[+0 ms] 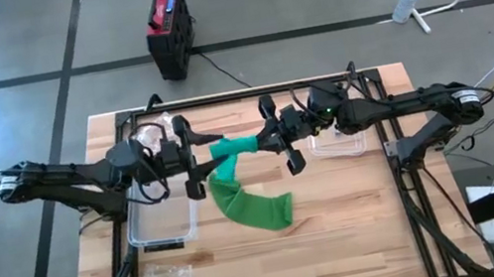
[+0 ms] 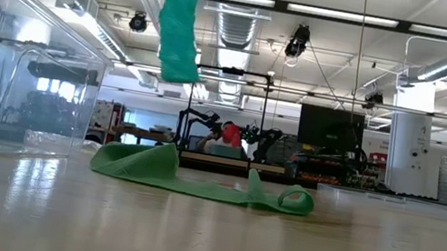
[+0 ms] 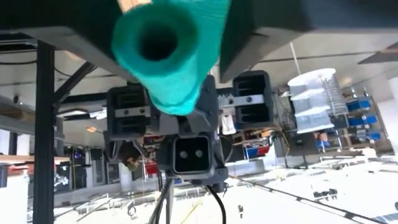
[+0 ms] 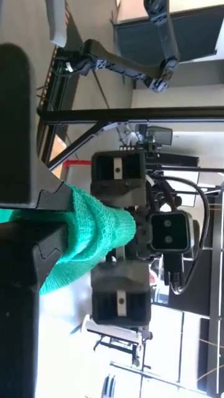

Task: Roll bandage
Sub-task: Roll the light green bandage

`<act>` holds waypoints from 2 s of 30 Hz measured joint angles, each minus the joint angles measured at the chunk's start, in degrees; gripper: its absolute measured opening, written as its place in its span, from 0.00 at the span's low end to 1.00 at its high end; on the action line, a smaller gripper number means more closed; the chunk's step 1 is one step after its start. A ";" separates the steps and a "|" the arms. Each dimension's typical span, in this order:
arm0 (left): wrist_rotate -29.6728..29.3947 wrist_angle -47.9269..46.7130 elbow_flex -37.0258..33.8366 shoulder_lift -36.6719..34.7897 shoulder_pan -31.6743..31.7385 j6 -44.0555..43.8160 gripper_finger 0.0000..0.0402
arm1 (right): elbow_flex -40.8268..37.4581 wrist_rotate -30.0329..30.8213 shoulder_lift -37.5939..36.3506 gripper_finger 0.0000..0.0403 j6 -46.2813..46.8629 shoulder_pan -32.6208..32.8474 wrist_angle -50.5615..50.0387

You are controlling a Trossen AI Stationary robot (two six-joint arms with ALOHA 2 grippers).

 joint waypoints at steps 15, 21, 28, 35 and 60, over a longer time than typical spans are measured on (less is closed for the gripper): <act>-4.14 -10.80 -0.02 -3.38 -0.08 -3.58 0.03 | 0.04 12.02 -3.78 0.24 -7.05 -0.20 -14.28; -12.87 -14.57 -0.04 -4.08 -0.08 -6.11 0.03 | 0.04 22.87 -7.56 0.42 -11.52 0.00 -19.90; -15.61 -9.52 -0.07 0.01 -0.05 -6.16 0.03 | 0.07 24.90 -3.16 0.42 -11.91 2.23 -10.56; -18.41 -8.14 -0.07 1.87 -0.05 -6.07 0.03 | 0.07 33.05 -0.37 0.34 -14.35 2.29 -9.09; -20.61 -6.66 -0.20 4.19 -0.45 -6.53 0.02 | -0.02 44.48 -0.73 0.31 -14.40 0.23 -9.84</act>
